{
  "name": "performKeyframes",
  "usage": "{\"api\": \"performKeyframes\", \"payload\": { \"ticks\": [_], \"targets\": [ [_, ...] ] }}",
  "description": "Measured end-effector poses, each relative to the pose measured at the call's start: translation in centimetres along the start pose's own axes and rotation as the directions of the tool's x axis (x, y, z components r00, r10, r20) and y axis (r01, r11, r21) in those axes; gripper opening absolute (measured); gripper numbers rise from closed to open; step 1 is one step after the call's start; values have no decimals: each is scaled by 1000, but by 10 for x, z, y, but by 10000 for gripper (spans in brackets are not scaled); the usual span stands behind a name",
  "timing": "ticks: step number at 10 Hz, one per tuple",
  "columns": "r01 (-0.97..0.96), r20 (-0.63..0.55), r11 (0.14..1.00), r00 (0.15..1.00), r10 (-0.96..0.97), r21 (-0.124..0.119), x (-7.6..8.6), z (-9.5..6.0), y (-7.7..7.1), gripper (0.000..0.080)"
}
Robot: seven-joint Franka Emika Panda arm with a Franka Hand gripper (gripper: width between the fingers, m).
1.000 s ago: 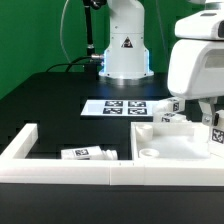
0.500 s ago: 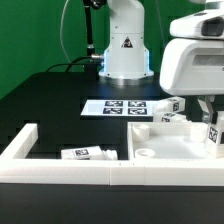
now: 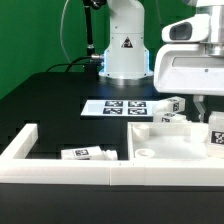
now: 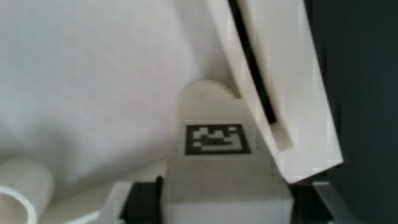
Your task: Assemble one leg
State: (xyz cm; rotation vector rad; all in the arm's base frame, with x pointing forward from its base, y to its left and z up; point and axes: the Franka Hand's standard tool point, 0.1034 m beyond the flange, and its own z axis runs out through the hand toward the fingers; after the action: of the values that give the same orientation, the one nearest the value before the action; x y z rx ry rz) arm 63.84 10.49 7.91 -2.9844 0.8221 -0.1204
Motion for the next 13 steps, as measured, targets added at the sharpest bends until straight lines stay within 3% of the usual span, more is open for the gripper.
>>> {"api": "performKeyframes", "payload": {
  "ticks": [3, 4, 5, 6, 7, 8, 13],
  "targets": [
    [-271, 7, 963, 963, 271, 3, 0, 1, 0, 293],
    [-286, 6, 958, 958, 286, 4, 0, 1, -1, 344],
    [-276, 6, 961, 961, 276, 3, 0, 1, -1, 344],
    [-242, 6, 970, 970, 242, 3, 0, 1, 0, 525],
    [-200, 5, 980, 980, 200, 2, 0, 1, 0, 525],
    [-96, 3, 995, 995, 96, 1, 0, 0, -1, 627],
    [280, -1, 960, 960, -280, -6, 2, 0, 2, 649]
  ]
}}
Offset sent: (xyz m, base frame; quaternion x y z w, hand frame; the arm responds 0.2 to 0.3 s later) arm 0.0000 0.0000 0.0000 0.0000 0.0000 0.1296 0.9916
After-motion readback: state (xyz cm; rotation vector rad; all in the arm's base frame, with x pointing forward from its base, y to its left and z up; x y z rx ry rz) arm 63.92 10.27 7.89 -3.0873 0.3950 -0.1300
